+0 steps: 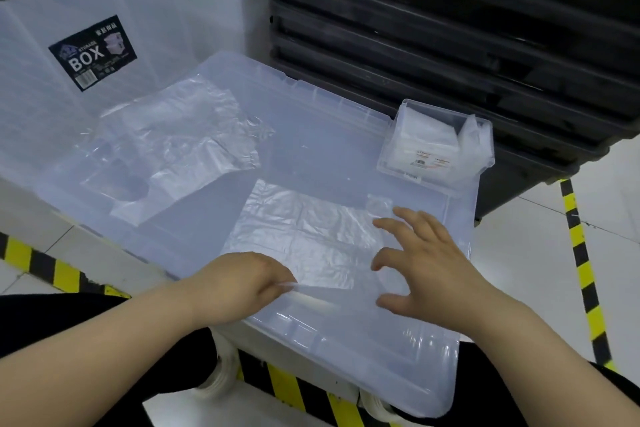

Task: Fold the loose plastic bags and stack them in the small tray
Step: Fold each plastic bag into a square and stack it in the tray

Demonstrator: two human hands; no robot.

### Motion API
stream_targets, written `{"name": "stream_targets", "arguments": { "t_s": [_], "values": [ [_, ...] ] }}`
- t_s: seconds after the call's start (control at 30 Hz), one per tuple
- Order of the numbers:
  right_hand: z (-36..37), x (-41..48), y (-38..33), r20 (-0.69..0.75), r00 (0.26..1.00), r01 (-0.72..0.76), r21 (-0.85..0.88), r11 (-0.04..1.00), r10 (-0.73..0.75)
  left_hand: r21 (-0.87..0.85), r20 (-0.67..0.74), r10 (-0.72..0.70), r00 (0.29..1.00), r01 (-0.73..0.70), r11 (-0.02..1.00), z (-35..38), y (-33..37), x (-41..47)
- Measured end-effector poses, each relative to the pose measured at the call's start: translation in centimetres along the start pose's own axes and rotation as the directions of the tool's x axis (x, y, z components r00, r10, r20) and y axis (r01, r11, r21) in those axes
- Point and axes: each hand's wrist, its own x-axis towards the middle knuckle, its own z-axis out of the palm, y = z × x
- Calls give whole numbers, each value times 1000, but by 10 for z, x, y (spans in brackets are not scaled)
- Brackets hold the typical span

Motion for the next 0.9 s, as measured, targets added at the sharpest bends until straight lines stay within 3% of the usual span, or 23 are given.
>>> {"name": "stream_targets", "arguments": {
  "t_s": [0.13,0.2,0.33,0.47,0.67,0.73,0.8,0.87,0.9],
  "values": [
    [13,7,-7,104,989,77,272,959,-109,-34,-14,-83,996,82,996,-4,6,6],
    [21,14,-8,86,994,41,335,941,-74,-79,-12,-99,995,98,992,-6,8,9],
    [29,27,-3,135,990,-96,375,922,48,-165,-15,-163,986,159,973,-11,4,13],
    [29,31,-2,138,986,-140,406,903,91,-159,-11,-241,971,236,959,-28,-10,15],
    [28,39,-4,124,976,-213,371,904,179,-206,91,-459,884,467,860,-55,-44,5],
    [28,41,-4,116,974,-225,324,919,197,-186,3,-525,851,516,836,-59,-47,3],
    [29,42,-4,117,971,-233,292,928,207,-198,-242,-546,802,510,837,-56,-43,5],
    [30,43,-3,113,970,-240,293,926,215,-109,-522,-365,771,364,925,-47,-30,10],
    [31,43,-3,107,969,-246,297,923,224,-17,-574,-233,785,273,962,-40,-23,15]
  ]
}}
